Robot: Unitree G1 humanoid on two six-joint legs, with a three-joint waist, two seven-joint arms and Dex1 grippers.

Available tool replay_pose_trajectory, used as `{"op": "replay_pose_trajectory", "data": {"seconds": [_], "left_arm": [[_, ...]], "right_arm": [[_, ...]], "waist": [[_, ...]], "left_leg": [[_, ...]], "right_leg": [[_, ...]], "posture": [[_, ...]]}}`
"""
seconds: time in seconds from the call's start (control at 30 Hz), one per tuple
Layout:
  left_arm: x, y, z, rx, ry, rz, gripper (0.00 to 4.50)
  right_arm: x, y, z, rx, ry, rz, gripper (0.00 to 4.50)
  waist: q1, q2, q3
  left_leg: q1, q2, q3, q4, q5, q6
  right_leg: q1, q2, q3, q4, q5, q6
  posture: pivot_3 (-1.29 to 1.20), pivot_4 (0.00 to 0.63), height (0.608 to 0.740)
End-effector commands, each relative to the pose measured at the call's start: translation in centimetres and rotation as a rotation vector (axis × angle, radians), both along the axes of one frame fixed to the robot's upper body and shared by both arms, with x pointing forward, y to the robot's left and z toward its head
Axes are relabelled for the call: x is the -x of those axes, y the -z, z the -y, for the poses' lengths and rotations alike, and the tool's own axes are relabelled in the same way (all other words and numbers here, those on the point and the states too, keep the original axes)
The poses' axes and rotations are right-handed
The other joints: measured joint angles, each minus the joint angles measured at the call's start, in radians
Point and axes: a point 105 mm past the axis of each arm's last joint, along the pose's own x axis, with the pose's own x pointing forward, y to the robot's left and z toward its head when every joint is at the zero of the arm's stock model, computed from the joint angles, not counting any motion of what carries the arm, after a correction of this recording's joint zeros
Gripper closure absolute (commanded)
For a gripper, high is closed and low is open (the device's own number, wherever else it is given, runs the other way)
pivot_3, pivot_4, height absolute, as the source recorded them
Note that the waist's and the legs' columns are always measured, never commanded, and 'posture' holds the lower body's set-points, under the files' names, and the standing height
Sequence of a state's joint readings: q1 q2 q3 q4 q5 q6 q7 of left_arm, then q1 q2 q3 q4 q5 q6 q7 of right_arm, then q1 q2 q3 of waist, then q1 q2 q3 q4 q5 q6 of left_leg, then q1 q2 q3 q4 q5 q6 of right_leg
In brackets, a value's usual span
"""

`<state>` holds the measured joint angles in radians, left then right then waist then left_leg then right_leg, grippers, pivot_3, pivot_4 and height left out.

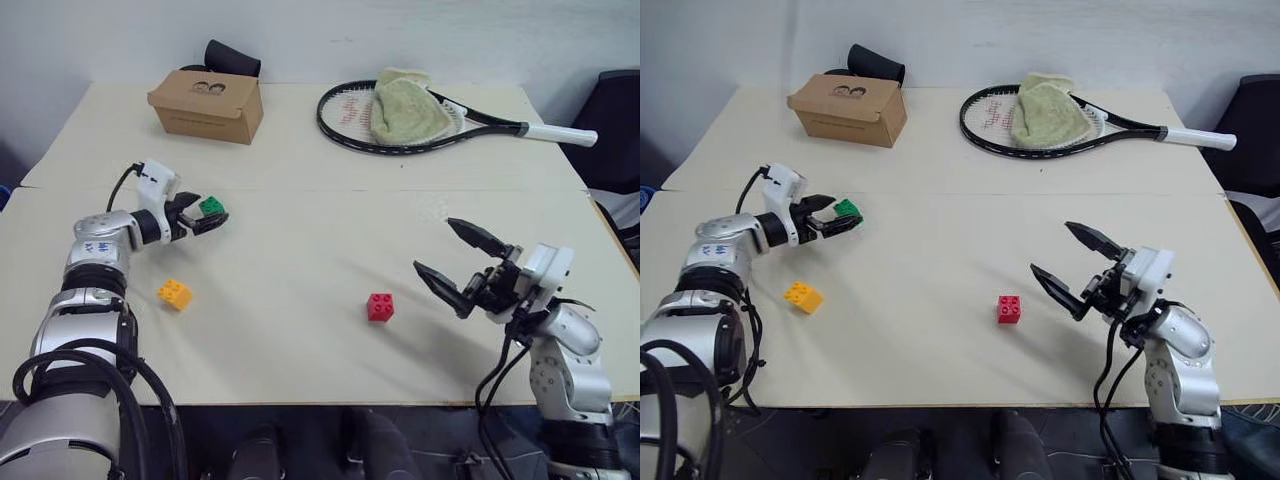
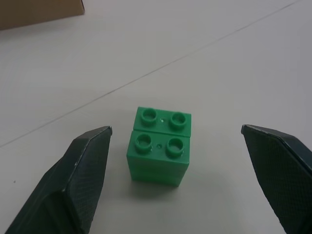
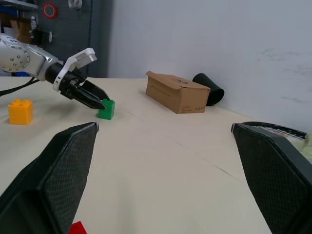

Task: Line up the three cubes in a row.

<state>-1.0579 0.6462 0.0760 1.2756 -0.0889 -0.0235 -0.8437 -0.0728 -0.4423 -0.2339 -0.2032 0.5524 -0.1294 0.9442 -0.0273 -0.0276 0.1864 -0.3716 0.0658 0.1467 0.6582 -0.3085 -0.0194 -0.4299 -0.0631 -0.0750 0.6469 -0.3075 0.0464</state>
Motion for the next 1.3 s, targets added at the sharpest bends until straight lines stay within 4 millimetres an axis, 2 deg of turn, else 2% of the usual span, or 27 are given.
{"op": "replay_pose_trajectory", "data": {"seconds": [0.03,0.07,0.13,0.37,0.57,0.67,0.77,0.83,0.9,1.03,1.1,1.17,1.23,1.3], "left_arm": [[-0.6,-1.1,-0.4,-0.044,-0.040,0.043,0.00],[-0.6,-1.2,-0.5,-0.033,-0.051,0.048,0.40],[-0.7,-1.4,-0.5,-0.025,-0.056,0.051,0.84],[-0.5,-1.6,-0.3,0.011,-0.035,0.066,3.00],[-0.2,-1.7,-0.6,0.009,-0.017,0.079,3.05],[0.0,-2.8,-0.3,0.015,0.040,0.119,3.05],[2.6,-5.7,4.7,-0.101,0.506,0.160,3.05],[5.3,-5.9,7.5,-0.177,0.752,0.144,3.05],[7.6,-5.5,9.5,-0.199,0.874,0.103,3.05],[11.0,-3.6,12.6,-0.282,0.971,0.025,3.05],[11.6,-3.1,14.3,-0.239,0.949,0.000,3.05],[12.0,-1.6,15.6,-0.233,0.920,-0.020,3.05],[11.9,0.2,16.2,-0.265,0.894,-0.027,3.05],[11.7,1.2,16.7,-0.264,0.876,-0.028,3.05]], "right_arm": [[1.2,-1.2,0.7,0.001,0.045,0.055,0.02],[1.4,-1.0,0.8,0.000,0.056,0.052,0.00],[1.8,-0.7,1.0,-0.001,0.073,0.045,0.00],[2.2,0.5,1.4,0.009,0.079,0.010,0.00],[2.0,0.8,1.2,0.020,0.051,-0.009,0.00],[1.8,0.8,1.2,0.033,0.039,-0.008,0.00],[1.8,0.8,1.8,0.084,0.007,-0.015,0.00],[2.3,1.3,2.1,0.147,-0.044,-0.038,0.00],[2.7,1.8,2.2,0.198,-0.092,-0.060,0.00],[3.1,2.7,2.0,0.270,-0.166,-0.094,0.00],[3.2,2.8,1.9,0.287,-0.188,-0.103,0.00],[3.1,2.8,1.7,0.292,-0.202,-0.104,0.00],[2.9,2.5,1.3,0.289,-0.209,-0.098,0.00],[2.7,2.3,1.0,0.288,-0.216,-0.094,0.00]], "waist": [[0.000,-0.001,0.000],[0.000,-0.001,0.001],[0.001,-0.002,0.001],[0.000,-0.002,0.001],[0.001,-0.002,0.001],[0.001,-0.002,0.001],[0.002,-0.002,0.001],[0.004,-0.003,0.001],[0.003,-0.002,0.001],[-0.002,-0.002,0.001],[-0.001,-0.002,0.001],[0.001,-0.002,0.001],[0.001,-0.002,0.001],[0.001,-0.002,0.001]], "left_leg": [[0.000,0.000,0.000,0.001,0.000,0.000],[0.001,0.000,0.000,0.002,0.000,0.000],[0.001,0.000,0.000,0.003,0.000,0.000],[0.001,0.000,0.000,0.004,-0.001,0.001],[0.001,0.000,0.000,0.005,-0.001,0.001],[0.001,0.000,0.000,0.005,-0.001,0.001],[0.000,-0.001,0.002,0.005,0.000,0.001],[0.000,-0.001,0.002,0.006,0.000,0.001],[0.001,0.000,0.002,0.006,-0.001,0.001],[0.003,0.001,-0.001,0.007,-0.001,0.001],[0.004,0.001,-0.003,0.007,-0.001,0.001],[0.005,0.001,-0.003,0.008,-0.001,0.001],[0.006,0.001,-0.003,0.008,-0.001,0.001],[0.007,0.001,-0.002,0.007,-0.001,0.001]], "right_leg": [[0.000,0.000,0.001,0.001,0.000,0.000],[0.000,0.000,0.001,0.002,0.000,0.000],[0.000,0.000,0.002,0.004,0.000,0.000],[0.000,0.000,0.002,0.005,0.000,0.000],[0.000,0.000,0.002,0.005,0.000,0.000],[0.000,0.000,0.002,0.006,0.000,0.000],[0.000,0.001,0.001,0.006,0.000,0.000],[0.000,0.001,0.001,0.006,0.000,0.000],[0.001,0.001,0.003,0.006,0.000,0.000],[0.001,0.001,0.016,0.007,-0.001,0.001],[0.001,0.001,0.021,0.009,-0.001,0.001],[0.001,0.002,0.022,0.009,-0.001,0.001],[0.001,0.002,0.023,0.010,-0.001,0.001],[0.001,0.001,0.024,0.011,-0.001,0.001]], "posture": [[0.00,0.150,0.740],[0.00,0.150,0.740],[0.00,0.150,0.740],[0.00,0.150,0.740],[0.00,0.150,0.740],[0.00,0.150,0.740],[0.00,0.150,0.740],[0.00,0.150,0.740],[0.00,0.150,0.740],[0.00,0.150,0.740],[0.00,0.150,0.740],[0.00,0.150,0.740],[0.00,0.150,0.740],[0.00,0.150,0.740]]}}
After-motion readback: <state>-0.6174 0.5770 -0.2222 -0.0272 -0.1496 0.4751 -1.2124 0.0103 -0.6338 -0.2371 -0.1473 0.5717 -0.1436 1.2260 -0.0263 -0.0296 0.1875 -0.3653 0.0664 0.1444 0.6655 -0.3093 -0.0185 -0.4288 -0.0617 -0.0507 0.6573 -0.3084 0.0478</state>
